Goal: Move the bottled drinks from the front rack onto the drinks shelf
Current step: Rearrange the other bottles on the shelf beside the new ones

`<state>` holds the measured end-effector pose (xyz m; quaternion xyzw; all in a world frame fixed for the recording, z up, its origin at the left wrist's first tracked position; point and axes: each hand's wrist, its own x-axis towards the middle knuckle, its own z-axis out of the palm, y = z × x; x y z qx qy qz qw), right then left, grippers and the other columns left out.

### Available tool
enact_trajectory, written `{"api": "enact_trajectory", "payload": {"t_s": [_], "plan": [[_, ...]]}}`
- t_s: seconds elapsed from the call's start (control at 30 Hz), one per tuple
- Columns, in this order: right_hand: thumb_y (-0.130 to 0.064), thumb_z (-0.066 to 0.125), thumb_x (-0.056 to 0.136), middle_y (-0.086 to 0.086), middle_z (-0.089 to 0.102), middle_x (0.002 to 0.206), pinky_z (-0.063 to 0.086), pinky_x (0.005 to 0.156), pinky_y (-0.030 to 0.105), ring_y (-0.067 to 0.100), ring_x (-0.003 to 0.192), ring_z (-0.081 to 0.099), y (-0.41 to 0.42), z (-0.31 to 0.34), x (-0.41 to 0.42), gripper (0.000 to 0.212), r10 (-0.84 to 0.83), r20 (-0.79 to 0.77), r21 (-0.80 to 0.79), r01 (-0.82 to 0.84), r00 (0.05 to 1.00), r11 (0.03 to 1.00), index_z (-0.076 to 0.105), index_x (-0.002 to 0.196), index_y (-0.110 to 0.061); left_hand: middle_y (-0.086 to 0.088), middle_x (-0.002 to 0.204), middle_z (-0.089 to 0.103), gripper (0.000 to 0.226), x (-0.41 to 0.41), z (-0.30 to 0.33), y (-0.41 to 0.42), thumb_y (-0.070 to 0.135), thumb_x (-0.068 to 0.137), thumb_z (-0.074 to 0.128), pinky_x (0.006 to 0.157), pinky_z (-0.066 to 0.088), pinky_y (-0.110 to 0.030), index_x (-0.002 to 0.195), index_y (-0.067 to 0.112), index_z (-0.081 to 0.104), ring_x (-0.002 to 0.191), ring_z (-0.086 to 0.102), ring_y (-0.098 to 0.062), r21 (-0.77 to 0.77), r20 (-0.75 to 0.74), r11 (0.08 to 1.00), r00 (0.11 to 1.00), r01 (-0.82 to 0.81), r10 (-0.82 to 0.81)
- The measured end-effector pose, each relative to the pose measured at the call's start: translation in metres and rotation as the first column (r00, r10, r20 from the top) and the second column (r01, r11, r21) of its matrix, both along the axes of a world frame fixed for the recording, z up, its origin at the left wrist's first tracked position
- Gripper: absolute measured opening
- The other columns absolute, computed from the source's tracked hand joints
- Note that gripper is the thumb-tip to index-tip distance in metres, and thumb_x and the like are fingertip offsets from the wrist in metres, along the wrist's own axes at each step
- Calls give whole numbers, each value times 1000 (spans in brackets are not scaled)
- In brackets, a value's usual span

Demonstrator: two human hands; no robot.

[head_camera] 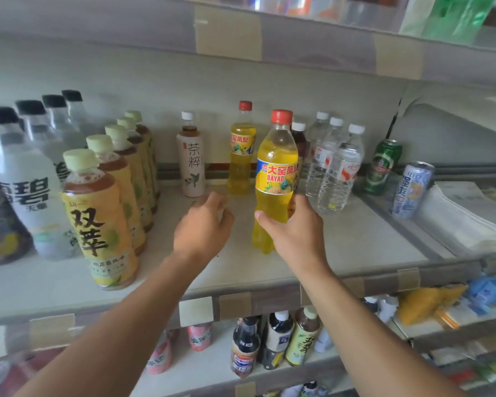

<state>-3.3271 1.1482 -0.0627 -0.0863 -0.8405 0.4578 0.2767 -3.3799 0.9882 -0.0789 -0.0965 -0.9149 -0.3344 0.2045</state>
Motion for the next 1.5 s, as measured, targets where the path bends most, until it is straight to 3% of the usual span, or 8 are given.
{"api": "enact_trajectory", "payload": {"t_s": [0.2, 0.27, 0.37, 0.57, 0.73, 0.97, 1.5], "plan": [[-42, 79, 76, -11, 60, 93, 47, 73, 25, 15, 88, 61, -14, -16, -44, 42, -24, -26, 36, 25, 999, 999, 57, 104, -20, -4, 125, 57, 36, -17, -9, 3, 33, 93, 51, 84, 47, -38, 128, 22, 52, 112, 55, -30, -104, 42, 994, 998, -41, 46], [-42, 78, 78, -12, 54, 89, 42, 72, 24, 16, 87, 56, -18, -16, -57, 41, -39, -21, 67, 40, 999, 997, 55, 102, -19, -5, 125, 57, 37, -23, -5, 5, 33, 93, 50, 83, 47, -38, 128, 21, 52, 110, 55, -31, -110, 34, 992, 998, -56, 60], [-42, 79, 77, 0, 62, 102, 41, 73, 25, 19, 93, 57, -23, -17, -79, 46, -39, -31, 90, 42, 999, 995, 55, 106, -16, -5, 123, 59, 34, -33, 3, 9, 31, 92, 50, 82, 51, -40, 124, 20, 53, 106, 57, -32, -96, -10, 993, 998, -65, 65], [-40, 80, 77, 7, 64, 109, 49, 80, 33, 26, 102, 61, -21, -19, -112, 51, -18, -36, 96, 21, 999, 995, 55, 111, -11, -7, 111, 63, 27, -45, 0, 13, 25, 91, 50, 74, 52, -40, 115, 17, 56, 97, 58, -31, -114, -103, 988, 991, -103, 91], [-39, 77, 81, 12, 61, 116, 42, 80, 29, 29, 108, 59, -17, -17, -134, 54, -29, -22, 133, 31, 999, 991, 52, 116, -5, -5, 114, 63, 29, -48, -9, 14, 24, 93, 50, 76, 52, -38, 121, 19, 55, 96, 60, -30, -135, -90, 986, 992, -96, 84], [-38, 75, 83, 16, 57, 122, 44, 88, 35, 32, 115, 55, -19, -18, -153, 60, -46, -27, 171, 50, 999, 984, 49, 122, -1, -3, 117, 63, 31, -56, -14, 17, 26, 92, 50, 80, 51, -38, 122, 21, 56, 102, 59, -29, -144, -67, 984, 993, -108, 99], [-46, 70, 85, 16, 56, 123, 45, 81, 35, 33, 114, 57, -20, -22, -162, 65, -43, -43, 214, 51, 998, 975, 46, 126, -1, -4, 112, 65, 28, -57, -18, 21, 24, 92, 51, 76, 53, -42, 119, 19, 57, 98, 61, -30, -126, -78, 989, 995, -75, 66]]}}
